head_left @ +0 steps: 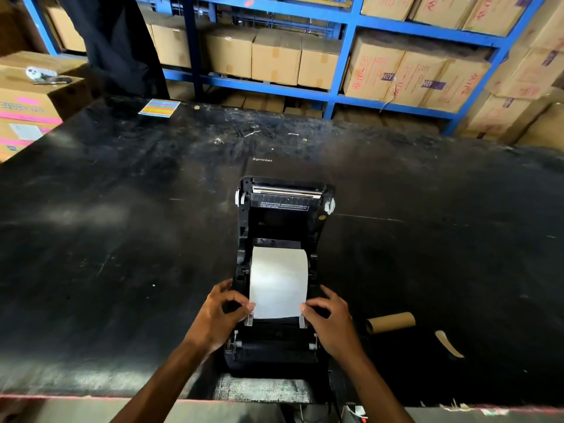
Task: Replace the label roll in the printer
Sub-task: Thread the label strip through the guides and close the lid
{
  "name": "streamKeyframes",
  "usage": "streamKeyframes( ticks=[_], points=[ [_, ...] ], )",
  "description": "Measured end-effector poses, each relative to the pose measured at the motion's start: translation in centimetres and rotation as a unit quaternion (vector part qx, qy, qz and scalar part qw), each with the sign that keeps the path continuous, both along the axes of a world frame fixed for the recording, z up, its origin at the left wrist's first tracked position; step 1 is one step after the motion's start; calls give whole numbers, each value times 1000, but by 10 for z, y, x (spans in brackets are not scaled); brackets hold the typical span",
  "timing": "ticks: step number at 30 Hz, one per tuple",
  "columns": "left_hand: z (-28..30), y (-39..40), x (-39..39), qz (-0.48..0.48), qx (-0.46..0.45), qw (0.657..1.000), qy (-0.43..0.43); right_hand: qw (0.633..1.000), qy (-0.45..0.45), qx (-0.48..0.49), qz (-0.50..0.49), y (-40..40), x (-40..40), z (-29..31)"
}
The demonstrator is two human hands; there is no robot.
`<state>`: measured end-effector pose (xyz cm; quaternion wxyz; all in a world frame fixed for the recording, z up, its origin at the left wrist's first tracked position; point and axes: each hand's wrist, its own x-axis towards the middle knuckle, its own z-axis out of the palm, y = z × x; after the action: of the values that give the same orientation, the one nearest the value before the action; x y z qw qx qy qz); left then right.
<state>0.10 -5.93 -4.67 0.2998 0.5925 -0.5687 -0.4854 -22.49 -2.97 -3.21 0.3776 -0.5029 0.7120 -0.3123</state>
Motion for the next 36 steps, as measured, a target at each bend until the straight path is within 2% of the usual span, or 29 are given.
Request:
streamKeyframes(
  ticks=[7, 10, 13, 19, 24, 30, 36],
  points=[
    [-2, -1, -3, 0, 6, 999, -34, 998, 28, 47, 23, -4, 1, 1],
    [3, -4, -5, 1, 33, 998, -53, 997, -2, 67, 29, -8, -1, 4],
    [7, -8, -8, 8, 46, 996, -76, 998, -23, 48, 26, -9, -1, 3],
    [8, -2, -10, 34, 31, 998, -53, 998, 18, 54, 34, -12, -2, 0],
    [13, -6, -10, 12, 13, 994, -110, 998, 18, 40, 36, -12, -1, 2],
    [11, -5, -10, 17, -4, 994, -112, 995, 44, 67, 62, -12, -1, 8],
    [12, -9, -10, 6, 21, 992, -127, 994, 48, 70, 63, -11, -2, 6]
  ],
)
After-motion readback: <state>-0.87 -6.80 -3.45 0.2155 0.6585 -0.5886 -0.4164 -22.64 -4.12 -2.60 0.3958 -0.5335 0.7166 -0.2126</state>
